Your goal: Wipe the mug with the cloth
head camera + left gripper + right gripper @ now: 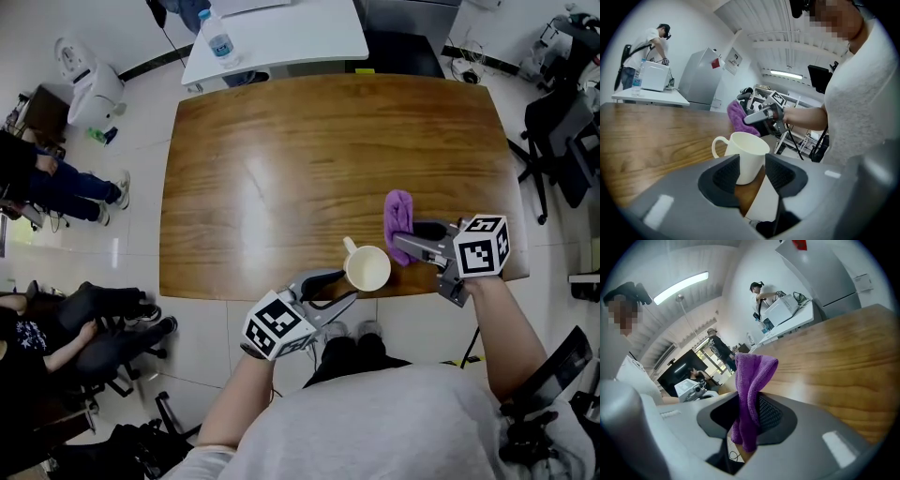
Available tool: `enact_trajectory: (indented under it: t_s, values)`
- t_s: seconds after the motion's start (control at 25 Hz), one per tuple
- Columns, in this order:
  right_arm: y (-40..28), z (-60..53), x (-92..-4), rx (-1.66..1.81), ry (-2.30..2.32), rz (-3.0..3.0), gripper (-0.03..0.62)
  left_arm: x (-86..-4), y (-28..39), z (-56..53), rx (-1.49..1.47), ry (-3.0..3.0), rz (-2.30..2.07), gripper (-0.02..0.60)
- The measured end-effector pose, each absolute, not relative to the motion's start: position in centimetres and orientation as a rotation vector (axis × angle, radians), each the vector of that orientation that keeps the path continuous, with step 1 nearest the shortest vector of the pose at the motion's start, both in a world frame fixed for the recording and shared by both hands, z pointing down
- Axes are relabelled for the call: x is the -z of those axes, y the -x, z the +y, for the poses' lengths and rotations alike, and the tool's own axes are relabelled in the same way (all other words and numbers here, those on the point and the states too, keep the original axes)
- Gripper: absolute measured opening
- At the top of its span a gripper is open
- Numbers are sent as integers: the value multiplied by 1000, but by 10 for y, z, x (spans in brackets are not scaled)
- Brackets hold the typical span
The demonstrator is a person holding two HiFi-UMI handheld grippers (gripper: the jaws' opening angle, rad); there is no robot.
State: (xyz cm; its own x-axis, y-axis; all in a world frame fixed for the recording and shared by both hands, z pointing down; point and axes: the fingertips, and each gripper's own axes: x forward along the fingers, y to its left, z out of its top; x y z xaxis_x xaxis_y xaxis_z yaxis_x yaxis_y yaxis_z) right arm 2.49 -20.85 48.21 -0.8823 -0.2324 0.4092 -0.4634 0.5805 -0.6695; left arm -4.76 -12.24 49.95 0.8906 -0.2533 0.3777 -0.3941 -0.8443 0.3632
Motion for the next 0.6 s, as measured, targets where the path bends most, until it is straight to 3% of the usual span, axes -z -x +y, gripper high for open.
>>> enact_trajectory:
  t_s: [0.6]
  values:
    - [-29,-173,-521,-1347,-558,-2411,109,-499,44,-120,-466,-2626,-433,163]
